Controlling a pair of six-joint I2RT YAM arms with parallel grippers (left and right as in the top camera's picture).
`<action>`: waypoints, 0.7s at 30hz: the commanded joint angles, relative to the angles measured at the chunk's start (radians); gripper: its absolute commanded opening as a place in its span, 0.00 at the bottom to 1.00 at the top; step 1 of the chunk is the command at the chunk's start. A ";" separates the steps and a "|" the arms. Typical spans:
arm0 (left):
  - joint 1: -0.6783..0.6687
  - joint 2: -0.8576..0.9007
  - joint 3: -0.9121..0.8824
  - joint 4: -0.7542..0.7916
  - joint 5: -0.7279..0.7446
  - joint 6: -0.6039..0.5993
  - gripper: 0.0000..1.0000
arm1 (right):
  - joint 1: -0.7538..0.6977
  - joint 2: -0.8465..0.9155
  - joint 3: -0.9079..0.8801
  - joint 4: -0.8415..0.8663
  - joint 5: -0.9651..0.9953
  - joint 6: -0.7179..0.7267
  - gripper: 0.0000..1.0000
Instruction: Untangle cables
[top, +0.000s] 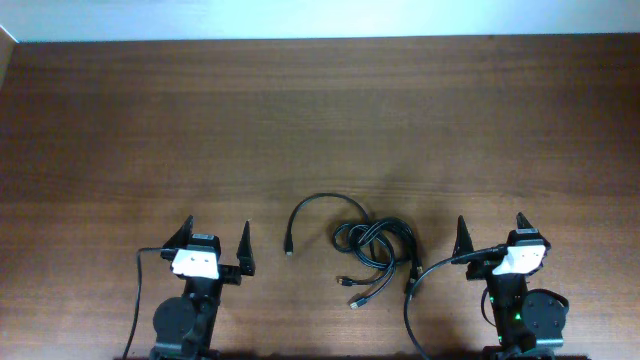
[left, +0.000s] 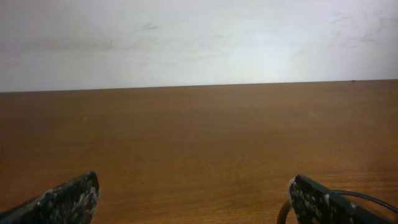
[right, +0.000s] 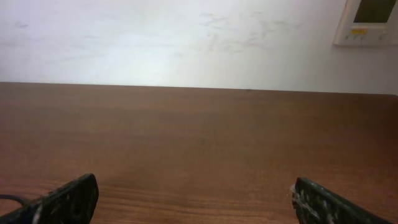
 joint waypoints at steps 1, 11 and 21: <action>0.004 -0.003 -0.002 -0.005 0.001 0.015 0.99 | 0.009 -0.006 -0.005 -0.005 0.016 0.000 0.99; 0.004 -0.003 0.001 -0.007 0.046 0.012 0.99 | 0.009 -0.006 -0.005 -0.005 0.016 0.000 0.99; 0.004 -0.003 0.076 -0.109 0.109 0.013 0.99 | 0.009 -0.006 -0.005 -0.005 0.016 0.000 0.99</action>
